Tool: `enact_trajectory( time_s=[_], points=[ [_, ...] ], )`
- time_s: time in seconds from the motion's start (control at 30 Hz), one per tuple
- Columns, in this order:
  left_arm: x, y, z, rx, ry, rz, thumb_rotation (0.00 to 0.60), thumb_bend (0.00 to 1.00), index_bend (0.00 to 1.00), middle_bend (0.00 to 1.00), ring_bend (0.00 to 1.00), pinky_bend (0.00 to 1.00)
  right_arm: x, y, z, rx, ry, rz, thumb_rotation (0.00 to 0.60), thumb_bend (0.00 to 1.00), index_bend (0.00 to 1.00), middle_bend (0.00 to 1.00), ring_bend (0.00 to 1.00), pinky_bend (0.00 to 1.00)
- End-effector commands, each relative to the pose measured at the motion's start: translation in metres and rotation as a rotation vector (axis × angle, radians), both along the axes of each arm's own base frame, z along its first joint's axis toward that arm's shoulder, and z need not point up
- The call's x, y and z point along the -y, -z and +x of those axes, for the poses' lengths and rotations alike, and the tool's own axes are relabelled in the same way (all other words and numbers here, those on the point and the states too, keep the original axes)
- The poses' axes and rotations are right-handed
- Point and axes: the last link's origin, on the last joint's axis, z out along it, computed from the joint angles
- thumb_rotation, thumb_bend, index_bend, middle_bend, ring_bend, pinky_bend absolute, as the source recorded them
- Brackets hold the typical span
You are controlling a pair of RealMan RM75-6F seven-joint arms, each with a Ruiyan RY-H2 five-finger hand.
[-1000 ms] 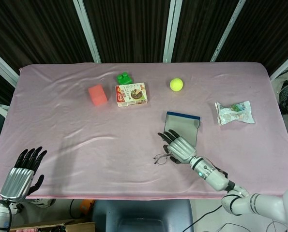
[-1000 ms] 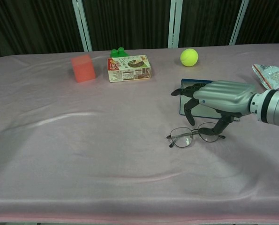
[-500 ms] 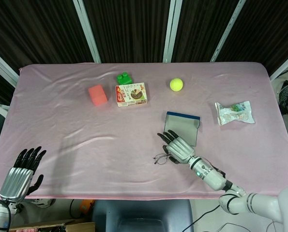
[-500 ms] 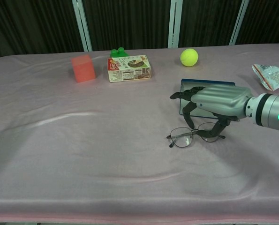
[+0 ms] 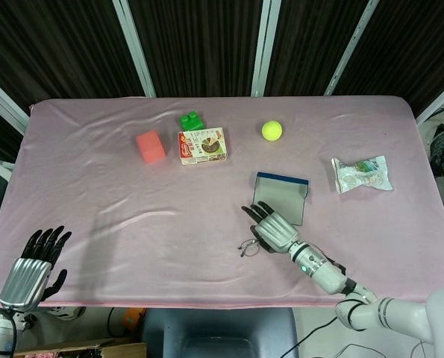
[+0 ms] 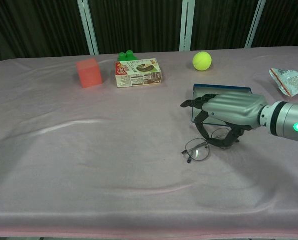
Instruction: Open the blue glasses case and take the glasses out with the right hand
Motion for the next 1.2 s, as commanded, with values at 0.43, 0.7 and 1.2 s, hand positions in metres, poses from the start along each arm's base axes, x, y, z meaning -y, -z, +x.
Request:
enact_trajectory(
  time_s=[0.43,0.7,1.2],
  points=[
    [0.000,0.000,0.000,0.002,0.002,0.000,0.600,0.40,0.00,0.00,0.00,0.00,0.005,-0.001,0.016,0.041,-0.015,-0.017,0.600,0.62,0.74,0.06,0.00,0.00],
    [-0.001,-0.001,-0.001,0.003,-0.002,-0.002,0.600,0.40,0.00,0.00,0.00,0.00,0.040,0.019,0.087,0.130,-0.007,-0.053,0.600,0.62,0.74,0.06,0.00,0.00],
    [-0.010,-0.006,-0.007,0.025,-0.034,-0.009,0.600,0.40,0.00,0.00,0.00,0.00,0.064,0.102,0.192,0.129,0.050,-0.080,0.600,0.62,0.57,0.06,0.00,0.00]
  ],
)
